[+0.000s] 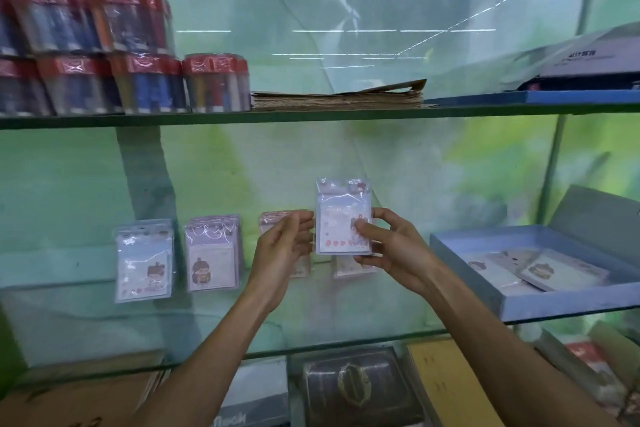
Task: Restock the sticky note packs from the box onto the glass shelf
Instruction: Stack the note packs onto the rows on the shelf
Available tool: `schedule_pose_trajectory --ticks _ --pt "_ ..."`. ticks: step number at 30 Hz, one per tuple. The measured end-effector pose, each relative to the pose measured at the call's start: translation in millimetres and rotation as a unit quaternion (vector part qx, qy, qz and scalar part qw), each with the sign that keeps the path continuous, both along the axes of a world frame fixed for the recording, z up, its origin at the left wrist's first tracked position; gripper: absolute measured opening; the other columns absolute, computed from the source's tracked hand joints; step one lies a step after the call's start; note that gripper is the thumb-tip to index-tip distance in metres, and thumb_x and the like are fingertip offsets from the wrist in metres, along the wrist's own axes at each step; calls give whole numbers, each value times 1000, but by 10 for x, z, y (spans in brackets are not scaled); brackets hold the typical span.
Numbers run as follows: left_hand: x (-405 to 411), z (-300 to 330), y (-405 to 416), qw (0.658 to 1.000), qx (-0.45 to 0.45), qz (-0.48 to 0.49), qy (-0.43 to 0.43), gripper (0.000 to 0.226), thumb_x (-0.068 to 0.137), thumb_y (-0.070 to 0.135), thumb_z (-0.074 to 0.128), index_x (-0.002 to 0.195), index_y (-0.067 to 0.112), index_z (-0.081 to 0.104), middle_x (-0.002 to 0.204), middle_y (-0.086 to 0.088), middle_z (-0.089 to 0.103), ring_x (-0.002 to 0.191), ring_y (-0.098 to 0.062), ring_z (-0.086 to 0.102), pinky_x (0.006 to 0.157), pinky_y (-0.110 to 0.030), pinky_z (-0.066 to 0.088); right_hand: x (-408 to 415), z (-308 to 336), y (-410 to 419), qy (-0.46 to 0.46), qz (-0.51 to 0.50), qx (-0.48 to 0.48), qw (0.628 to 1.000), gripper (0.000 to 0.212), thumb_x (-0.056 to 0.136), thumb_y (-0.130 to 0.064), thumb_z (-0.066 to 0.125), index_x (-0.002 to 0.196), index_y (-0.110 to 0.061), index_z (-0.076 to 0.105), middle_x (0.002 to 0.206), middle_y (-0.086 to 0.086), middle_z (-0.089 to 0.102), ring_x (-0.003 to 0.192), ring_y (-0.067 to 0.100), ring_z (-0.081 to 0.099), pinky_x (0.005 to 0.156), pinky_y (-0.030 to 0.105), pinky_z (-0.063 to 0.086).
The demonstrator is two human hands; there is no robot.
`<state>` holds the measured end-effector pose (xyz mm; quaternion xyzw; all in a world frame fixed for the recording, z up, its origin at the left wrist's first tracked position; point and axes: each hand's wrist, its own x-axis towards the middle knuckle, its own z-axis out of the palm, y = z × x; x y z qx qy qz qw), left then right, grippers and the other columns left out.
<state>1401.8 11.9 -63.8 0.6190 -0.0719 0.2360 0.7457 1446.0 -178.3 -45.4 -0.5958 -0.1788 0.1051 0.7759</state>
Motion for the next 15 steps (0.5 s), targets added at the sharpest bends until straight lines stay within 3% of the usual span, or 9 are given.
schedule_pose_trajectory --ticks 4,8,12,15 --pt "-60 16 69 1000 -6 -8 -1 35 101 28 45 114 5 67 109 -13 74 97 -21 70 78 -26 56 -75 10 108 -11 -3 8 1000 24 86 -13 70 109 -12 61 98 14 71 79 28 67 70 38 57" --pt "-83 -6 144 1000 15 3 20 20 93 22 62 111 15 69 110 -6 74 105 -22 68 85 -31 54 -110 11 187 -21 6 1 1000 20 86 -13 70 104 -14 62 98 11 72 80 28 69 72 39 57" --pt "-168 -33 214 997 61 33 23 16 91 15 66 106 18 70 102 -1 76 93 -12 70 74 -20 53 -124 32 301 -37 23 -34 998 18 86 -14 70 102 -11 63 99 15 73 84 30 70 80 47 57" --pt "-239 -74 356 997 53 50 27 17 89 12 68 103 20 70 101 -1 76 90 -9 71 75 -19 54 -103 140 384 -61 7 -48 997 20 88 -21 68 102 -8 62 98 15 72 81 29 68 78 44 56"
